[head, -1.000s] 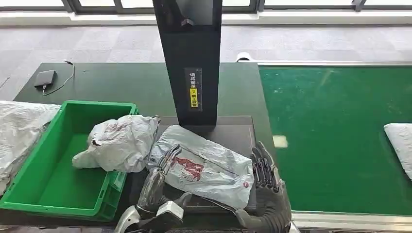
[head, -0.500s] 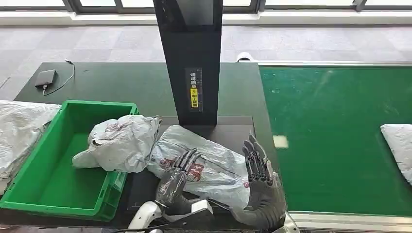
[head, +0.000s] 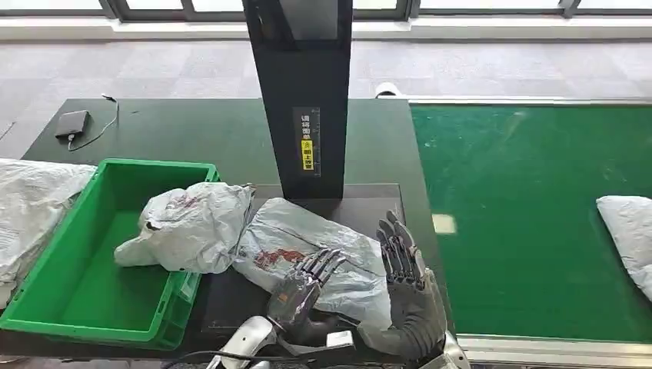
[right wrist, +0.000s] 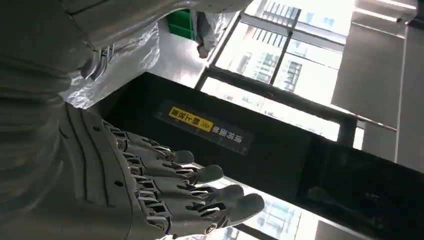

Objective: Moved the parcel from conveyor to table for the left to box.

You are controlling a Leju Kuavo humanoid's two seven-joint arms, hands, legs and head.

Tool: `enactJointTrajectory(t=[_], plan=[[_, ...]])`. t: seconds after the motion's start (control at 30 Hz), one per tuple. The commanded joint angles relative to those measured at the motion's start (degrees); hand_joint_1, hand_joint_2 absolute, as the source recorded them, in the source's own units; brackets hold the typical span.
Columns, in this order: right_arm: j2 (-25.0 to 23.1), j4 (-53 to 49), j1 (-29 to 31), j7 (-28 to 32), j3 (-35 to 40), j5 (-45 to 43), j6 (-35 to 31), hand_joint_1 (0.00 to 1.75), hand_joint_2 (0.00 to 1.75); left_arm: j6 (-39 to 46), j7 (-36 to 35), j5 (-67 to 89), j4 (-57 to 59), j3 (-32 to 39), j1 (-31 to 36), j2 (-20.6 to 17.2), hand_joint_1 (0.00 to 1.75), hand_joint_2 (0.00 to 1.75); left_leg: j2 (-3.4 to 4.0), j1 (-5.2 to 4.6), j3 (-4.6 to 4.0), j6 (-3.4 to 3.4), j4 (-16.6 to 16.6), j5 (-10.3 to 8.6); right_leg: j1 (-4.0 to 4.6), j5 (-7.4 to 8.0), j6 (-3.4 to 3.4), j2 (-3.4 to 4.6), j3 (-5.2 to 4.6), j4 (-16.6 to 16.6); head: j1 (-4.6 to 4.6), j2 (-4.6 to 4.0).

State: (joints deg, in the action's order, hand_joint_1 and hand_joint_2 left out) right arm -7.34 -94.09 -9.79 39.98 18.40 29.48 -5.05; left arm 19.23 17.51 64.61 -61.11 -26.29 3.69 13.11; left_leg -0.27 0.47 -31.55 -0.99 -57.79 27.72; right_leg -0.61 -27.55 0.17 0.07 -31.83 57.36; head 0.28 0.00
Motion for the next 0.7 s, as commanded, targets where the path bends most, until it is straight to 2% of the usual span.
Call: enactJointTrajectory(t=[0.03, 0.1, 0.13, 0.17, 0.4, 0.7], plan=[[-0.4, 5.7, 3.3, 0.0, -0.9, -0.3, 1.4, 0.00, 1.75, -2.3, -0.6, -0.6, 7.9, -2.7, 2.5, 2.1, 0.00, 1.75, 0.03, -0.01, 0.04, 0.04, 0.1, -0.07, 0.00, 0.08, 0.01, 0.00, 0.05, -0.1, 0.00, -0.02], [-1.0, 6.6, 4.5, -0.1, -1.0, -0.2, 1.5, 0.00, 1.75, -2.7, -2.5, 1.5, 12.9, -3.3, 5.0, 2.8, 0.00, 1.75, 0.03, -0.01, 0.04, 0.05, 0.1, -0.12, 0.00, 0.14, 0.01, -0.01, 0.05, -0.1, 0.00, 0.00], [-1.2, 6.5, 4.5, -0.2, -1.1, -0.2, 1.4, 0.00, 1.75, -0.9, -2.9, 2.8, 14.8, -3.6, 6.0, 3.2, 0.23, 1.75, -0.04, -0.02, 0.05, 0.05, 0.1, -0.11, -0.01, 0.10, 0.02, -0.06, 0.08, -0.1, 0.00, -0.02], [-1.4, 6.2, 4.4, -0.2, -1.2, -0.2, 1.4, 0.00, 1.75, -0.3, -2.8, 2.9, 15.3, -3.5, 6.4, 3.6, 1.75, 1.75, -0.02, -0.02, 0.05, 0.07, 0.2, -0.18, -0.02, 0.17, 0.03, -0.06, 0.08, -0.2, 0.00, 0.00], [-1.9, 5.6, 5.3, -1.1, -1.5, 0.3, 2.6, 0.00, 1.75, -1.7, -3.4, 2.3, 13.4, -3.2, 6.3, 3.4, 1.75, 1.75, 0.02, -0.01, 0.09, 0.07, 0.0, -0.09, -0.06, 0.13, 0.10, 0.02, 0.09, 0.0, 0.00, 0.00], [-2.8, 4.3, 4.9, -1.8, -2.1, 1.0, 3.0, 0.00, 1.75, -0.5, -2.6, 0.3, 20.4, -2.9, 9.3, 4.5, 1.75, 1.75, -0.05, 0.02, 0.06, 0.08, 0.1, -0.15, 0.00, 0.18, 0.10, -0.06, 0.11, -0.1, 0.00, -0.02]])
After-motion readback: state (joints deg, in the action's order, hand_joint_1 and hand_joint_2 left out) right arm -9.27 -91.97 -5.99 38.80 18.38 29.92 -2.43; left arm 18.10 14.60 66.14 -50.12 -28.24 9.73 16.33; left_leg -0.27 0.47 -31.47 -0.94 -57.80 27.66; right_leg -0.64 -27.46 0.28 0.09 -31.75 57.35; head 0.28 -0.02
